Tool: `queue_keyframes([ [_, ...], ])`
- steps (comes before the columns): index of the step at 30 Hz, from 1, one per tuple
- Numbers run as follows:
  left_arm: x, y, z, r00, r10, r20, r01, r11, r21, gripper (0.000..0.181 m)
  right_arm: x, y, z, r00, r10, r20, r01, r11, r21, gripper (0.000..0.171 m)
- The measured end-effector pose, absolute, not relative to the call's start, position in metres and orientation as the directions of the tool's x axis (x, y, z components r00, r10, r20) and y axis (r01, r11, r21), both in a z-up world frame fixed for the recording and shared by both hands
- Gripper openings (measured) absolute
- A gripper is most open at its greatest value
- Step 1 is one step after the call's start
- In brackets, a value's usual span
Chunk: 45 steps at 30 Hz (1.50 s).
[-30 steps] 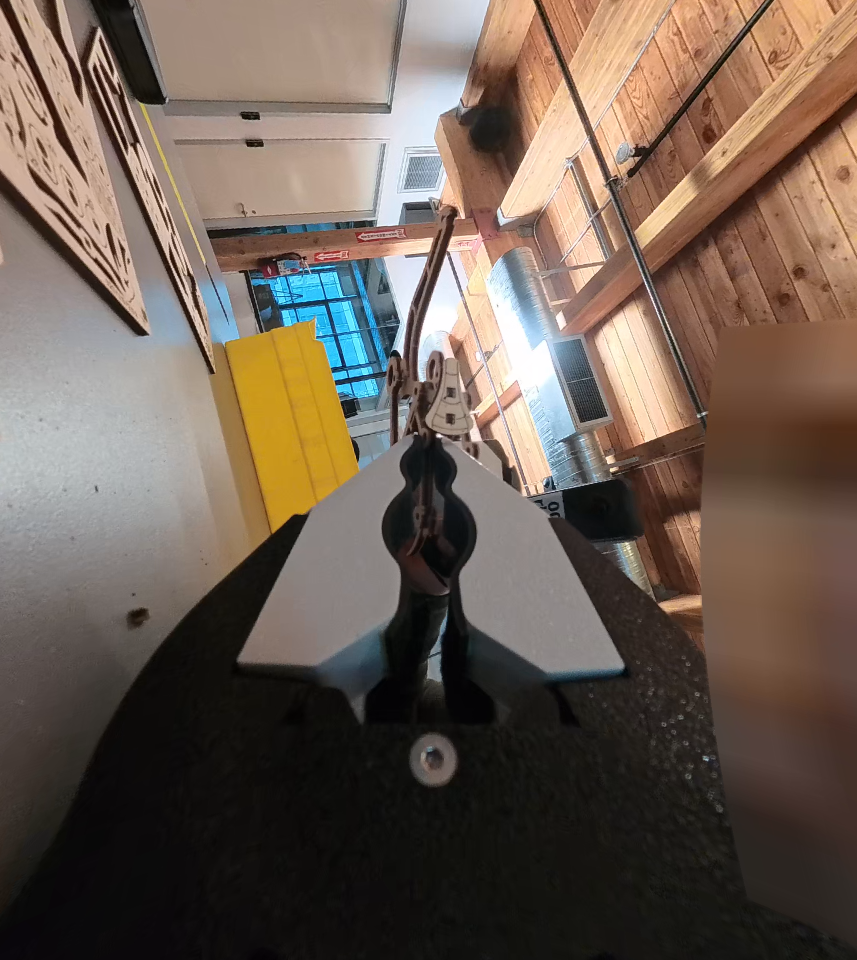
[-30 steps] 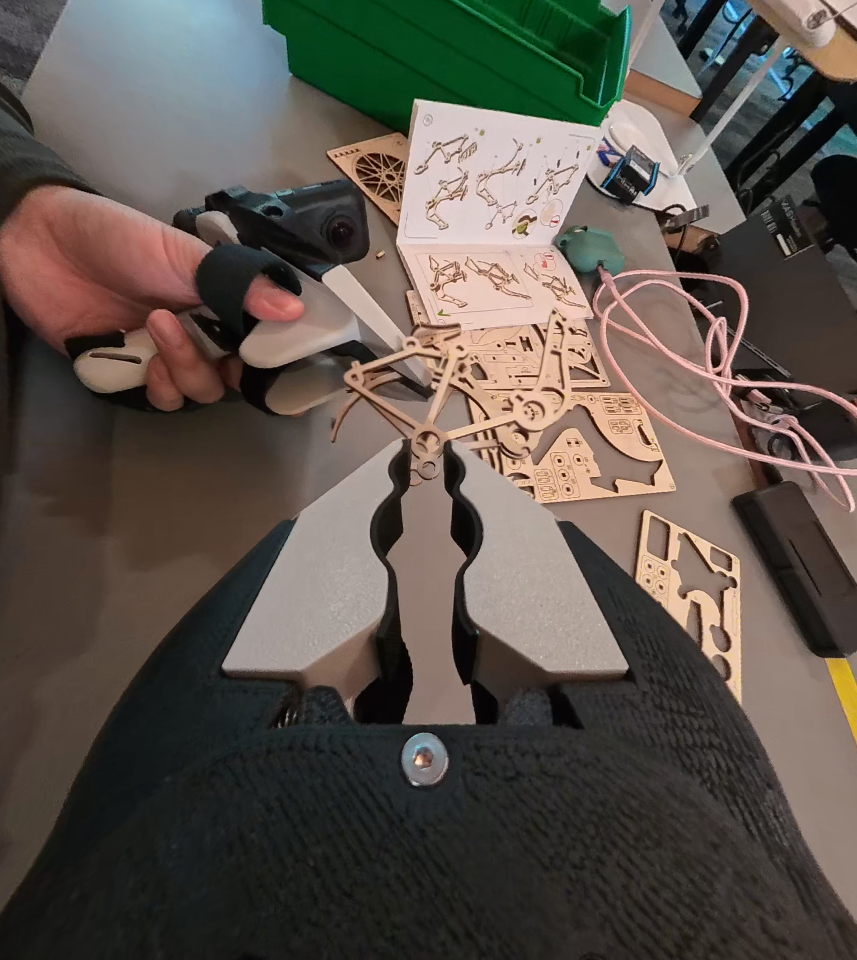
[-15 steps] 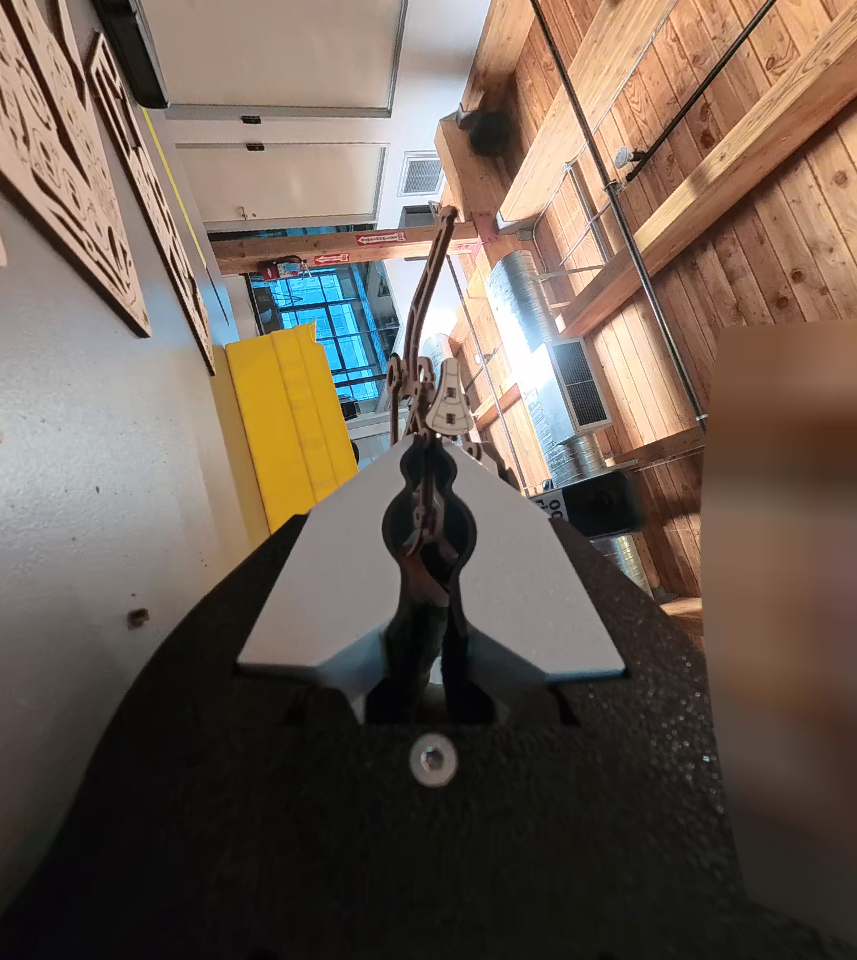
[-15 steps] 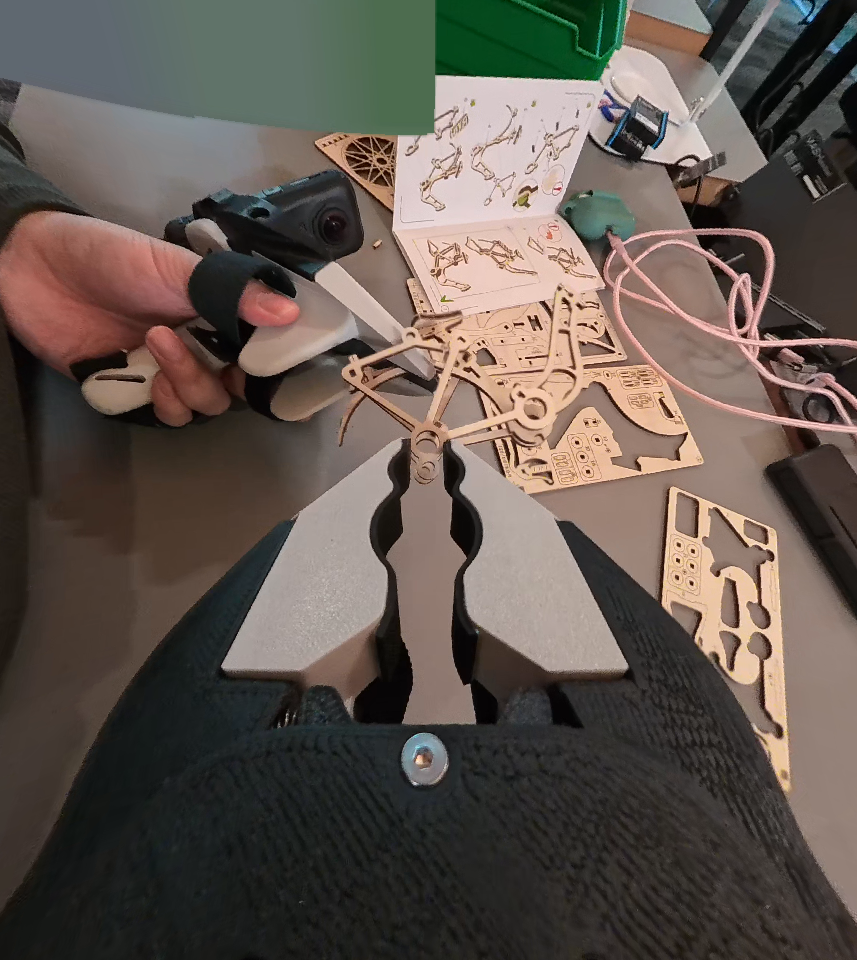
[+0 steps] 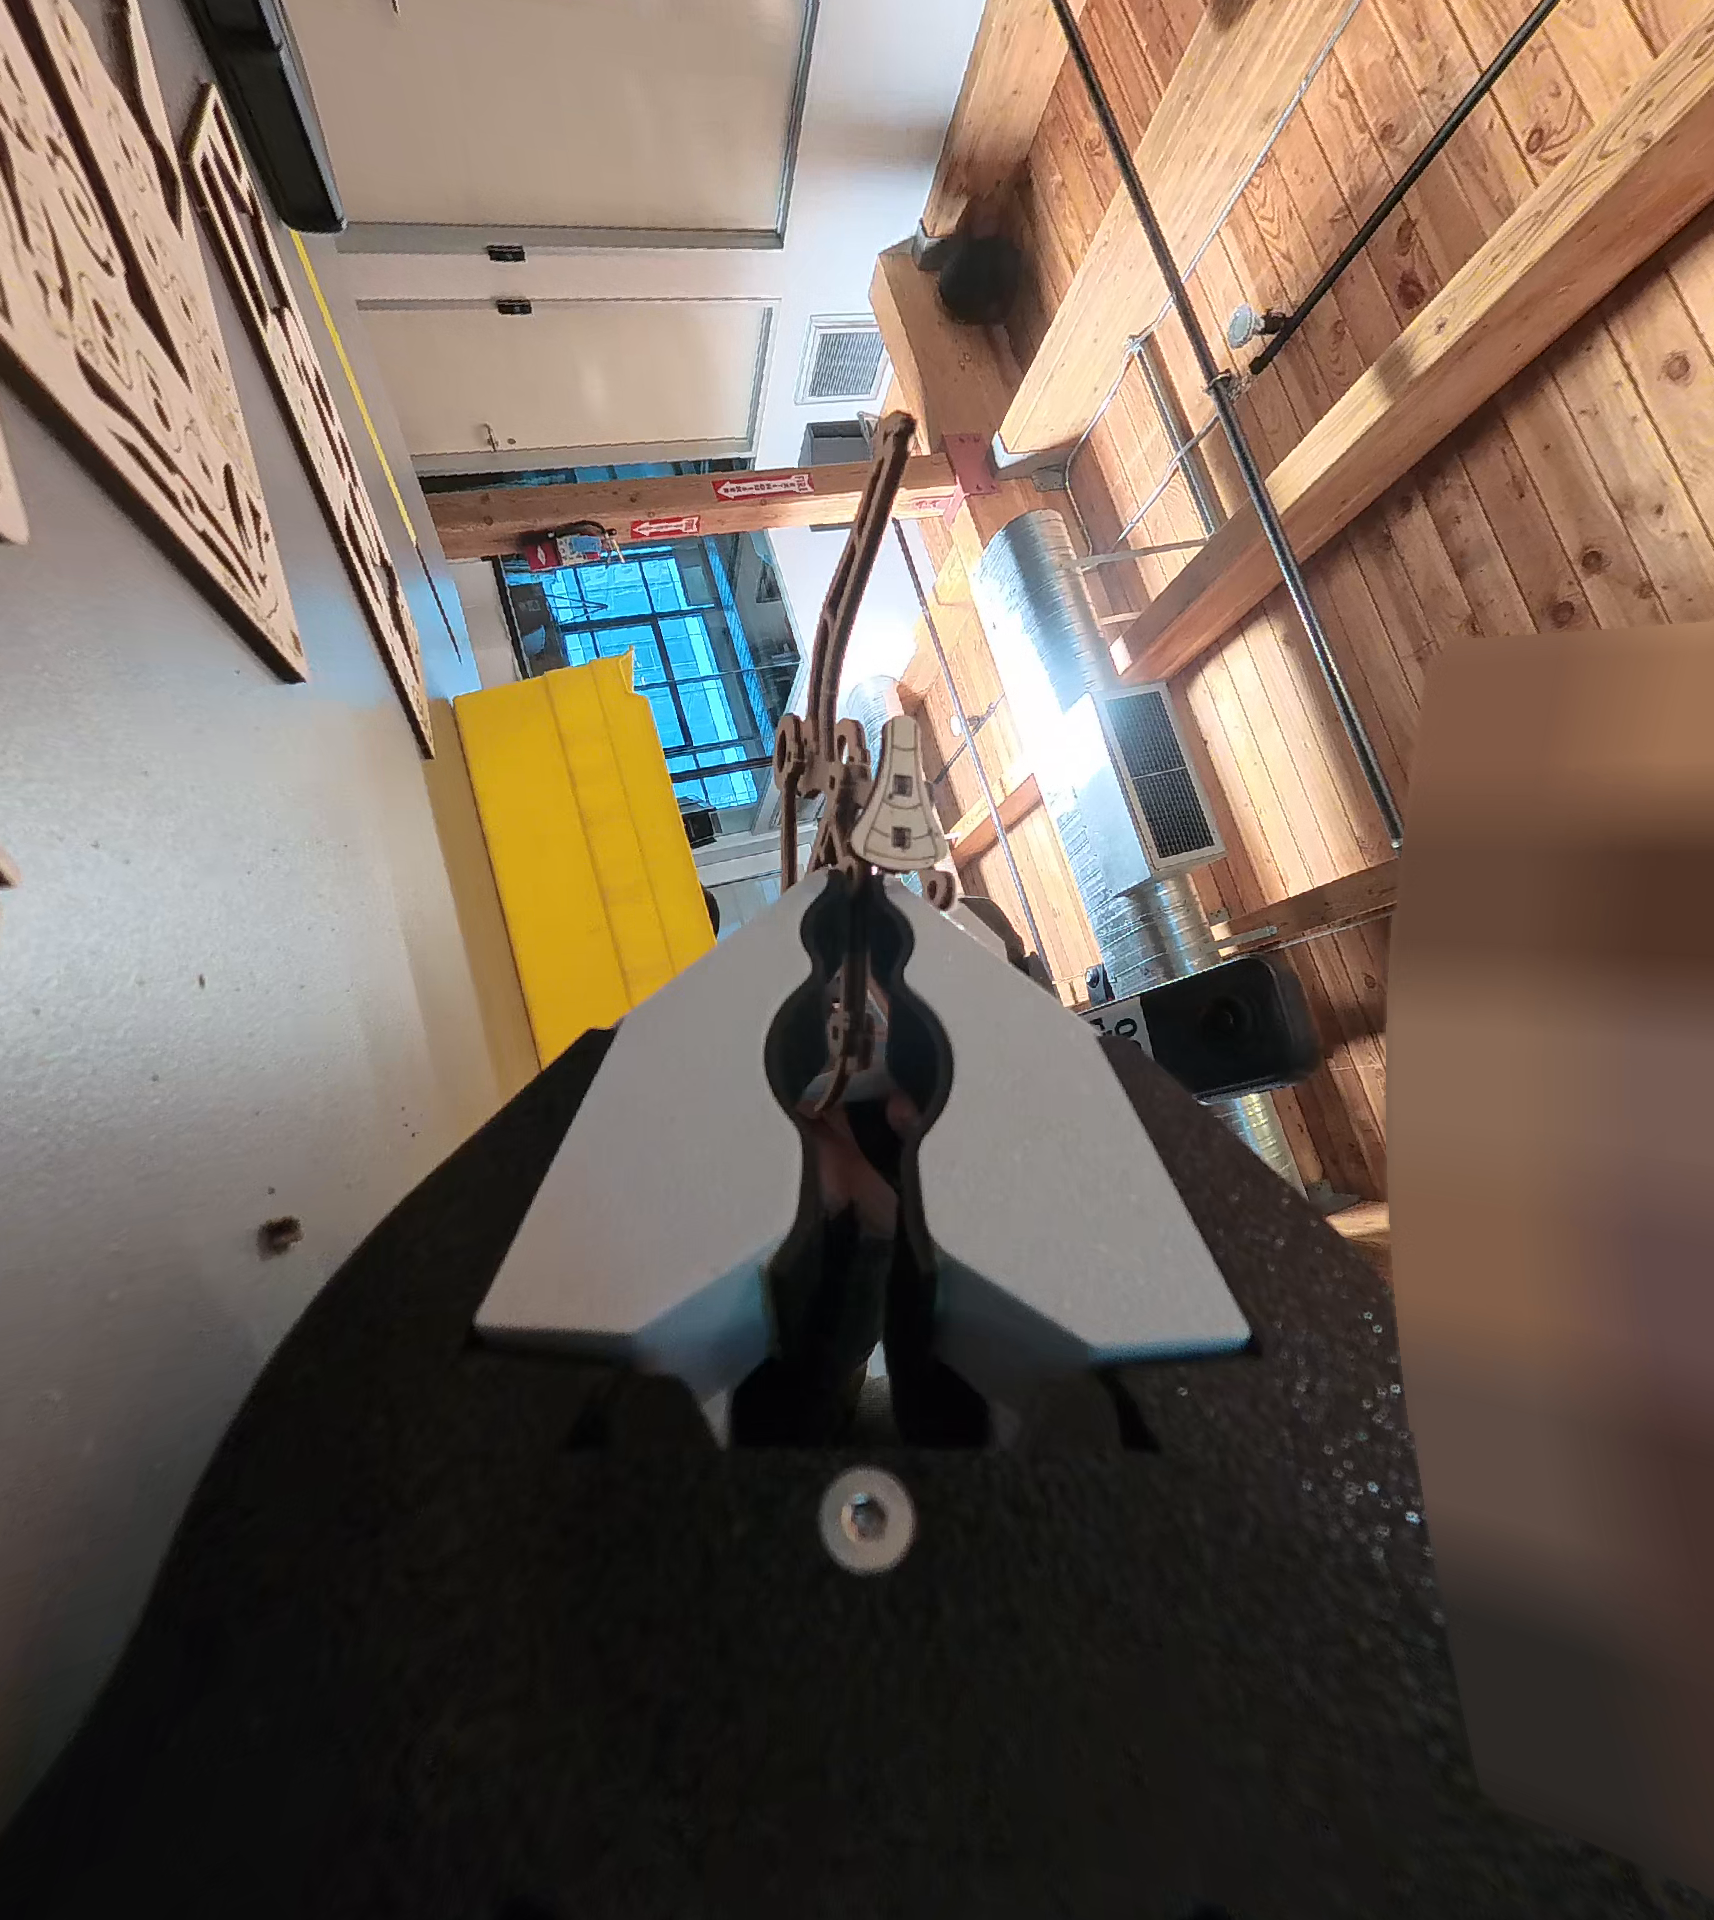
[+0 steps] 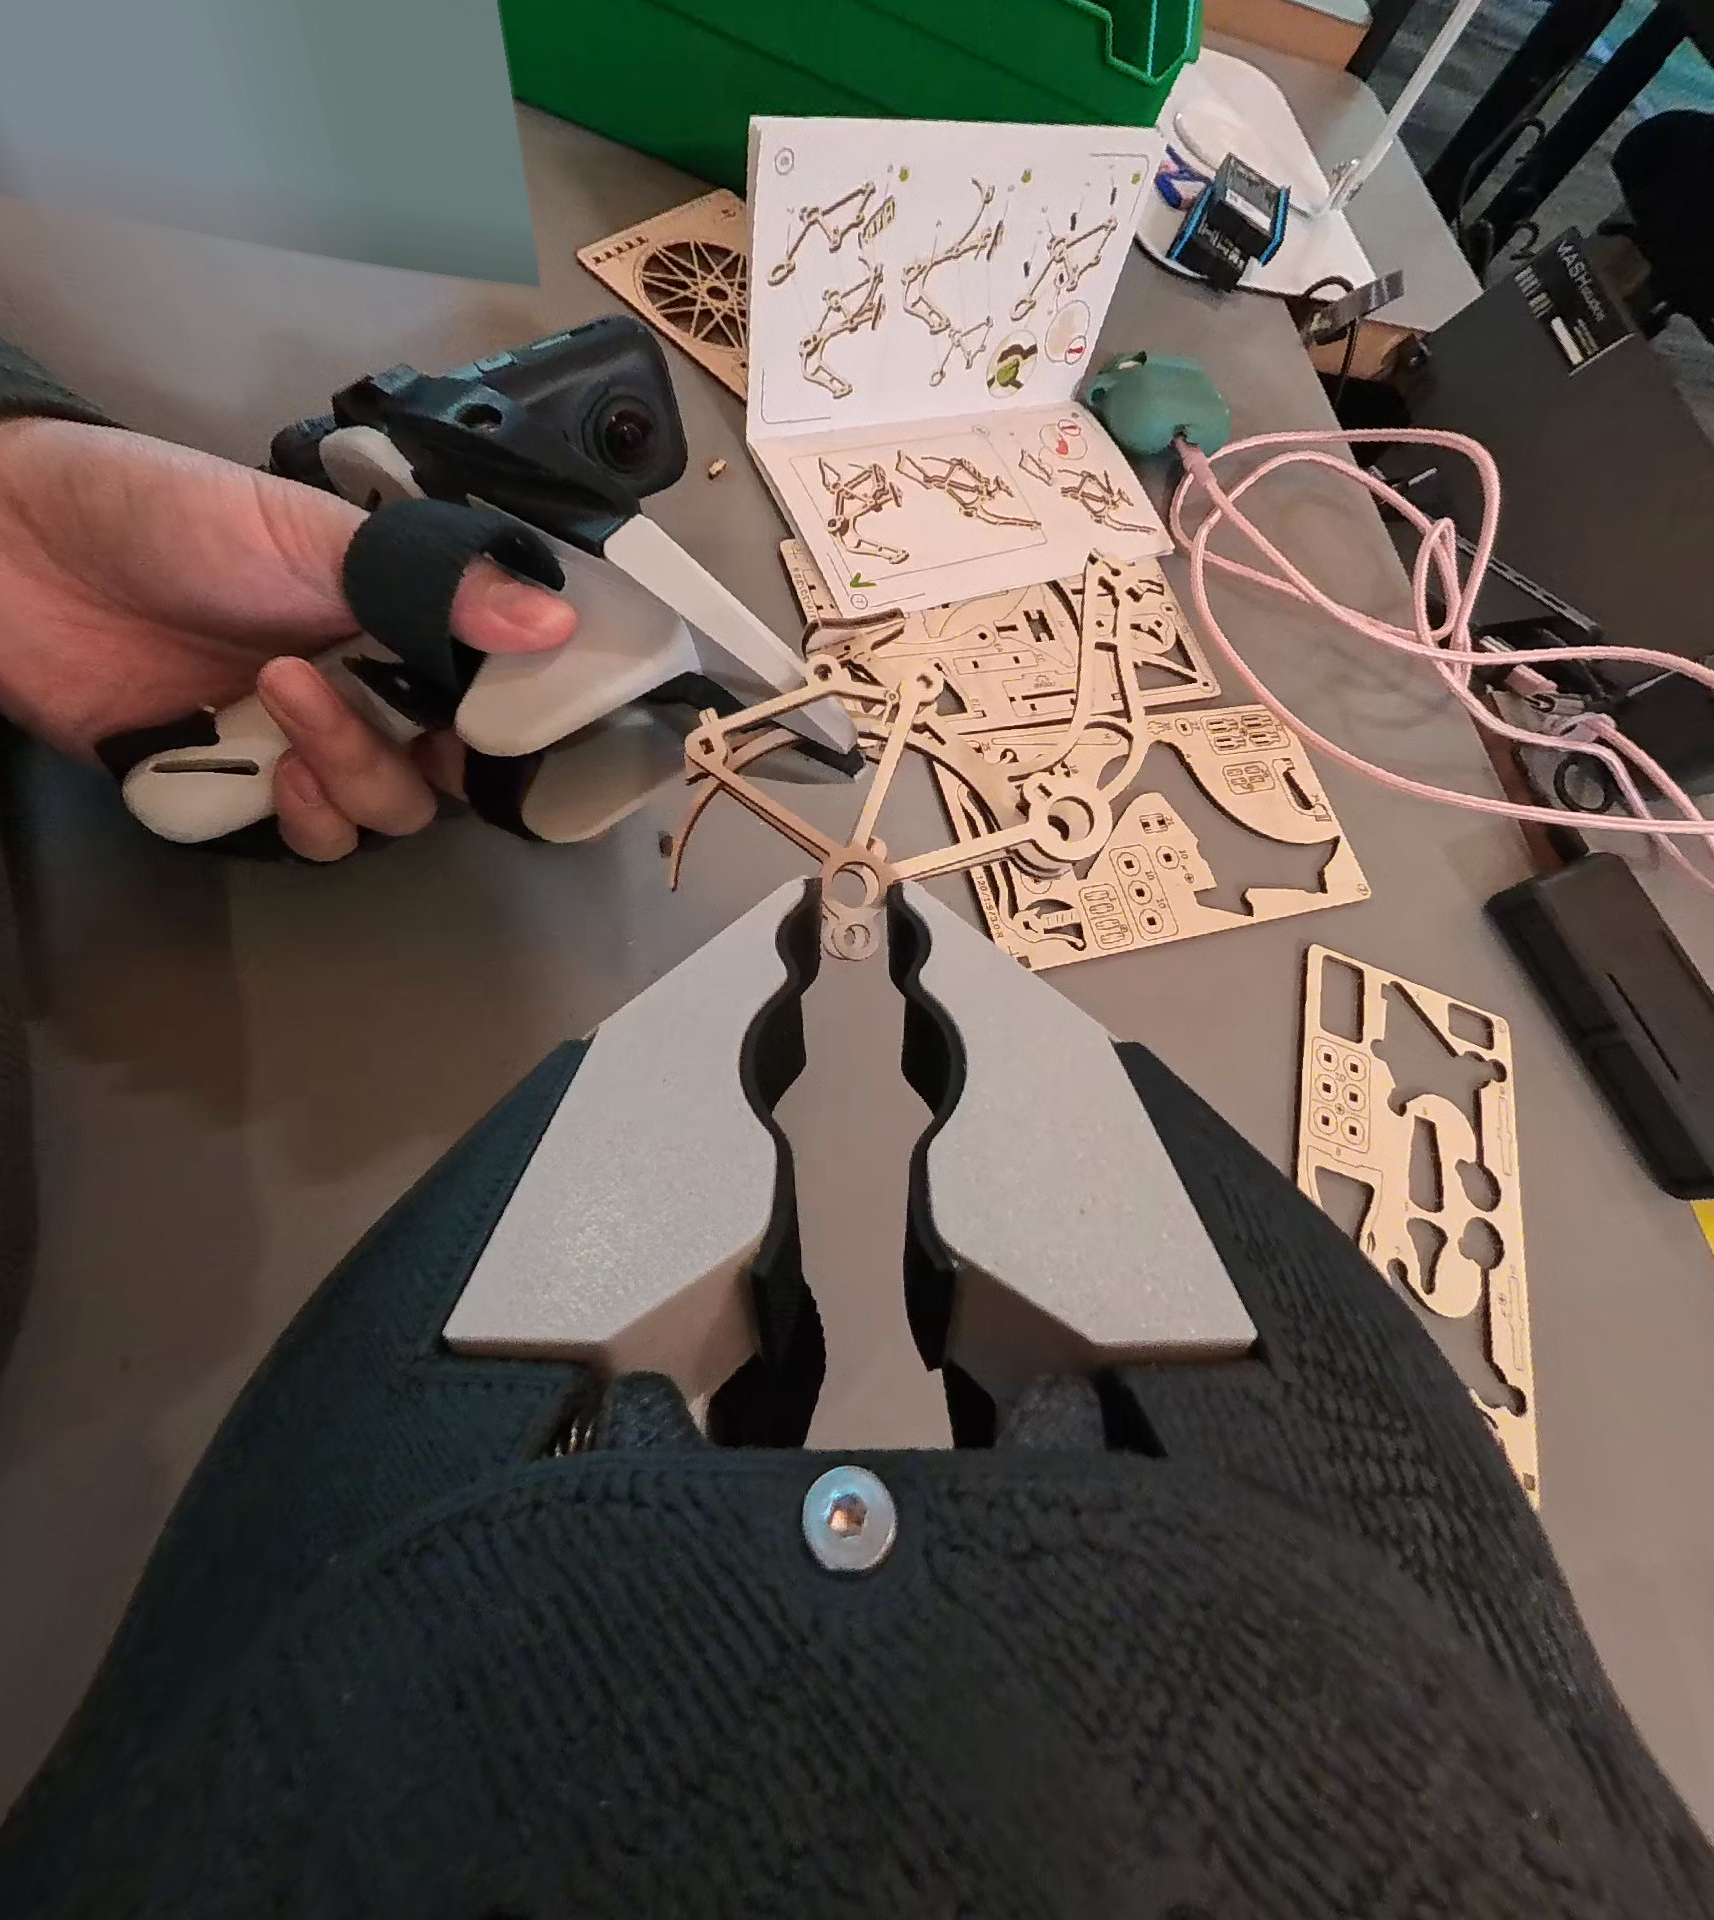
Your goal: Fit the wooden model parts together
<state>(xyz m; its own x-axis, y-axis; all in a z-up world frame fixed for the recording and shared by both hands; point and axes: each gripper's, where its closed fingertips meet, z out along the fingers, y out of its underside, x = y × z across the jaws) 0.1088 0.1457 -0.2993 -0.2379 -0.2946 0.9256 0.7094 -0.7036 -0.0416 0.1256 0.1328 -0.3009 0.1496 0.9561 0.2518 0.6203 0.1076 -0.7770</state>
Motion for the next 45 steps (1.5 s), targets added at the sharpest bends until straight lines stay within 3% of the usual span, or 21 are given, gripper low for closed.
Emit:
queue_keyframes([
  [7,0.107,0.147,-0.299,-0.235,-0.294,0.926,0.718,-0.695,-0.038,0.000,0.163,0.158,-0.292,0.306,0.913,0.270,0.638,0.013,-0.770,0.011],
  [14,0.106,0.147,-0.300,-0.235,-0.291,0.927,0.720,-0.693,-0.035,0.000,0.199,0.154,-0.378,0.382,0.914,0.139,0.735,-0.210,-0.644,0.011],
  [17,0.106,0.147,-0.300,-0.238,-0.290,0.927,0.720,-0.693,-0.032,0.000,0.198,0.148,-0.390,0.334,0.931,0.150,0.761,-0.172,-0.626,0.011],
  [22,0.102,0.149,-0.299,-0.243,-0.288,0.926,0.727,-0.687,-0.023,0.000,0.188,0.145,-0.376,0.284,0.939,0.196,0.746,-0.087,-0.660,0.044],
  [26,0.102,0.149,-0.299,-0.251,-0.284,0.925,0.724,-0.690,-0.016,0.000,0.162,0.145,-0.331,0.194,0.872,0.451,0.653,0.228,-0.722,0.054],
  [29,0.102,0.148,-0.298,-0.256,-0.284,0.924,0.722,-0.692,-0.012,0.000,0.144,0.144,-0.305,0.123,0.683,0.720,0.618,0.515,-0.594,0.064],
  [32,0.102,0.148,-0.298,-0.259,-0.283,0.924,0.720,-0.694,-0.011,0.000,0.130,0.146,-0.298,0.058,0.477,0.877,0.617,0.673,-0.407,0.066],
  [38,0.103,0.148,-0.297,-0.267,-0.281,0.922,0.712,-0.702,-0.008,0.000,0.112,0.156,-0.317,-0.118,0.183,0.976,0.640,0.766,-0.066,0.060],
  [45,0.106,0.146,-0.296,-0.274,-0.276,0.922,0.693,-0.721,-0.010,0.000,0.100,0.160,-0.313,-0.112,0.055,0.992,0.630,0.776,0.028,0.041],
])
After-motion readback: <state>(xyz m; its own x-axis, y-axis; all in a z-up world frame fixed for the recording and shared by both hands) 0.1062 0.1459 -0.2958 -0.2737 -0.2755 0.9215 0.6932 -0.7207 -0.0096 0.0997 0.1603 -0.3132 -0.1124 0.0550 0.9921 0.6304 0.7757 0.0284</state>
